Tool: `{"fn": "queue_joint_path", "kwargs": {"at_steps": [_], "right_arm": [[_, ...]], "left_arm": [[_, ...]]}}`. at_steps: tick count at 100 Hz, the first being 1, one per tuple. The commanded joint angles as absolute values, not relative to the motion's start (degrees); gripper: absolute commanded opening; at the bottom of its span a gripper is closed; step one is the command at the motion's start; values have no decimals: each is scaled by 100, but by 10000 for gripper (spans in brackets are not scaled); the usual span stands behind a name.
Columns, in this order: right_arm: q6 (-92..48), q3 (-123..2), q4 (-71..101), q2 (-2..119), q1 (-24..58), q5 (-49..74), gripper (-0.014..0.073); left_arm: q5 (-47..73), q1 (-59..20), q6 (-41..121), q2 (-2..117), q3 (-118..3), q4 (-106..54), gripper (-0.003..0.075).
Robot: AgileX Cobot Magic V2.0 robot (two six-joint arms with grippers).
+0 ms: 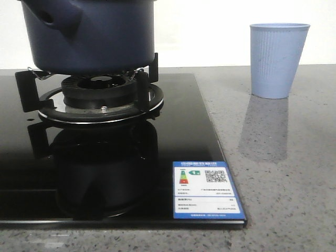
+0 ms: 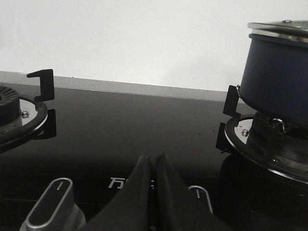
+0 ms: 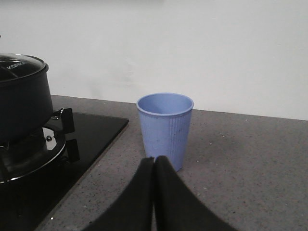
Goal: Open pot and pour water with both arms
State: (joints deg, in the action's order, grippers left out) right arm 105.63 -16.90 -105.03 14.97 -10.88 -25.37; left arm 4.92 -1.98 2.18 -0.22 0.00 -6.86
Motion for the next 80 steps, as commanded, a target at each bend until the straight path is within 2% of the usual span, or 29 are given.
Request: {"fn": "queue_joint_path", "kwargs": {"at_steps": [1, 31, 47, 71, 80], "right_arm": [[10485, -1832, -10641, 1562, -1091, -2199, -56], [10266, -1706, -10372, 1562, -1091, -2047, -56], [7933, -1682, -8323, 1611, -1091, -2217, -56], [4210, -1140, -3822, 1988, -982, -2232, -56], [3208, -878, -3010, 1977, -797, -2244, -56]], "left_arm": [[98, -184, 171, -172, 200, -716, -19], [98, -184, 171, -172, 200, -716, -19], [98, -184, 171, -172, 200, -716, -19], [98, -184, 171, -172, 200, -716, -19], [98, -184, 171, -172, 200, -716, -19]]}}
